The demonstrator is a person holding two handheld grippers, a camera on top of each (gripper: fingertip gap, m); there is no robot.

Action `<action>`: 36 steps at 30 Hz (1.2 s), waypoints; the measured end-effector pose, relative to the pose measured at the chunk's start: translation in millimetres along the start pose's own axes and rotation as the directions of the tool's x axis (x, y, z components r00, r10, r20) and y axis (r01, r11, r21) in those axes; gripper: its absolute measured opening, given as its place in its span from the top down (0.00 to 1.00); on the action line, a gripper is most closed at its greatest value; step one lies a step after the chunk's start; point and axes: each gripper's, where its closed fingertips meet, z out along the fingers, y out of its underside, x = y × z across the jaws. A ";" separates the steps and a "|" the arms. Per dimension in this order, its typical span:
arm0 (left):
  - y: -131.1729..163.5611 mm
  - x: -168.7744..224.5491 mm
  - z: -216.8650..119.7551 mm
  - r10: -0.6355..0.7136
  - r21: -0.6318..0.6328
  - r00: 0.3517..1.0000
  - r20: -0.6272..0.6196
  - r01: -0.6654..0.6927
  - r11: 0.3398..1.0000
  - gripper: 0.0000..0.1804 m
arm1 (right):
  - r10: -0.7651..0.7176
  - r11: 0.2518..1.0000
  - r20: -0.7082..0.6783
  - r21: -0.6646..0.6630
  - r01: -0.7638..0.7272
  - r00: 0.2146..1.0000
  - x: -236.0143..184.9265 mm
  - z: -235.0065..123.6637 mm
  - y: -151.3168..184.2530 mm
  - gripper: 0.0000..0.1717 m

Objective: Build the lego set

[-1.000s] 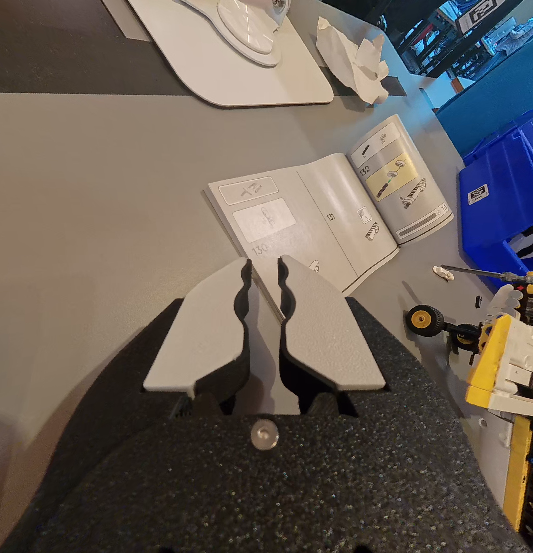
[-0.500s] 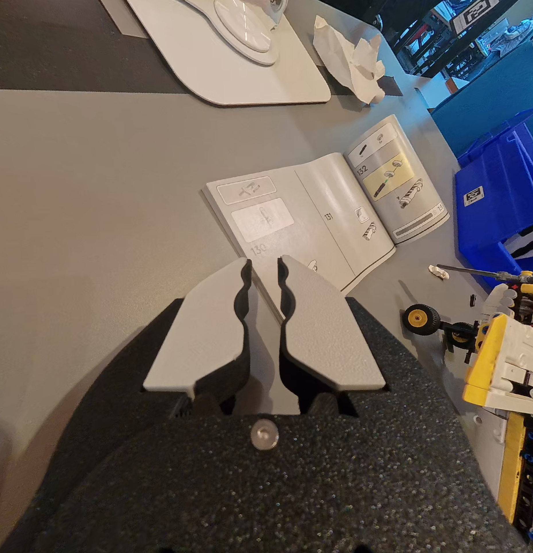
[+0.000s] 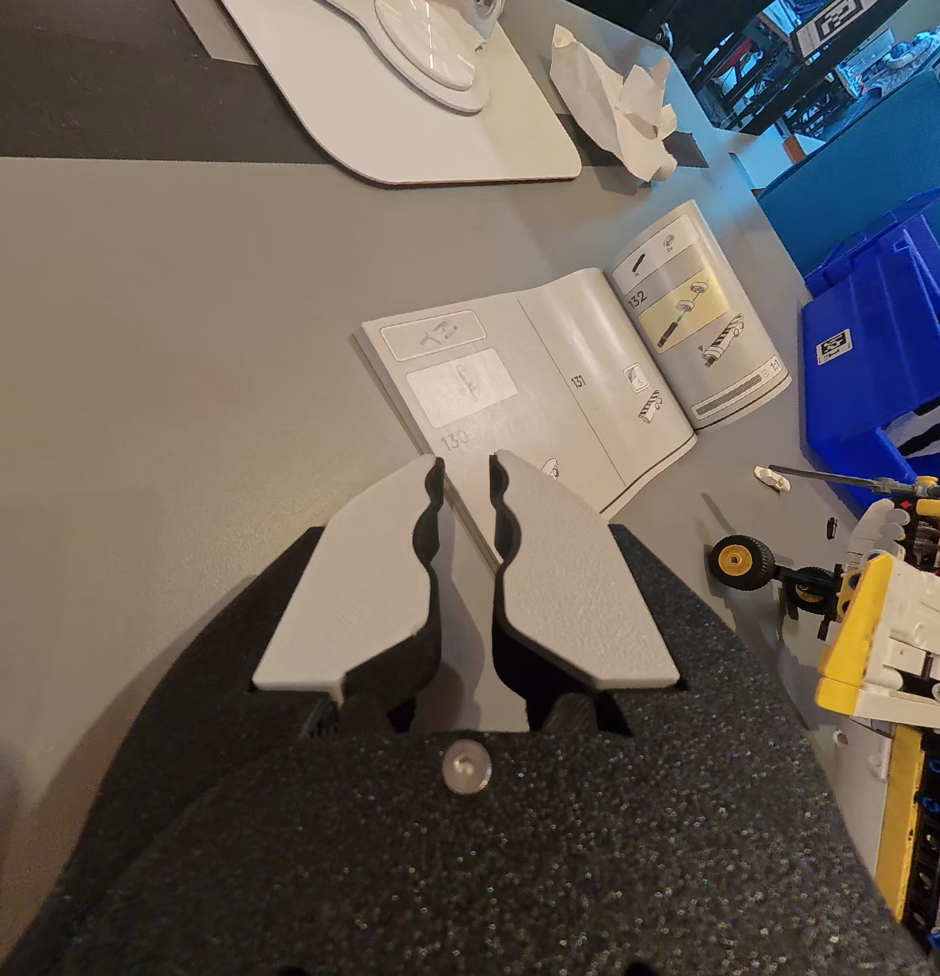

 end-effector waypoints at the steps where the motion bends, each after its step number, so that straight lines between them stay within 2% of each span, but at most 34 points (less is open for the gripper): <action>1: 0.0 0.0 0.1 0.000 -0.001 1.000 -0.001 0.000 1.000 0.91 | 0.000 1.000 0.017 0.000 0.000 1.000 -2.7 0.5 -0.6 0.90; 7: 0.0 -0.1 0.0 0.001 0.000 1.000 0.002 -0.001 1.000 0.91 | -0.012 0.998 0.056 0.057 0.009 0.998 -6.7 5.7 -7.8 0.92; 12: 0.0 -0.2 0.1 -0.002 -0.001 1.000 -0.001 0.002 1.000 0.91 | 0.003 0.996 -0.055 0.092 0.002 0.999 7.8 5.3 -9.1 0.92; 18: 0.0 -0.1 0.1 -0.002 -0.001 1.000 0.000 0.002 1.000 0.91 | 0.002 0.998 0.019 0.061 -0.003 1.000 -5.5 4.4 -6.9 0.90; 22: 0.1 -0.1 0.1 0.001 0.000 1.000 0.002 -0.001 1.000 0.91 | -0.002 0.994 0.049 0.109 -0.003 0.999 -9.4 7.6 -13.5 0.90; 28: 0.0 -0.1 0.2 -0.002 -0.001 1.000 -0.001 0.002 1.000 0.91 | 0.026 0.982 -0.056 0.189 -0.015 0.998 4.4 9.1 -20.4 0.94; 36: -0.1 -0.1 0.4 0.000 -0.001 1.000 0.002 0.000 1.000 0.91 | 0.003 0.991 -0.027 0.134 0.000 1.000 -4.7 4.4 -17.9 0.91</action>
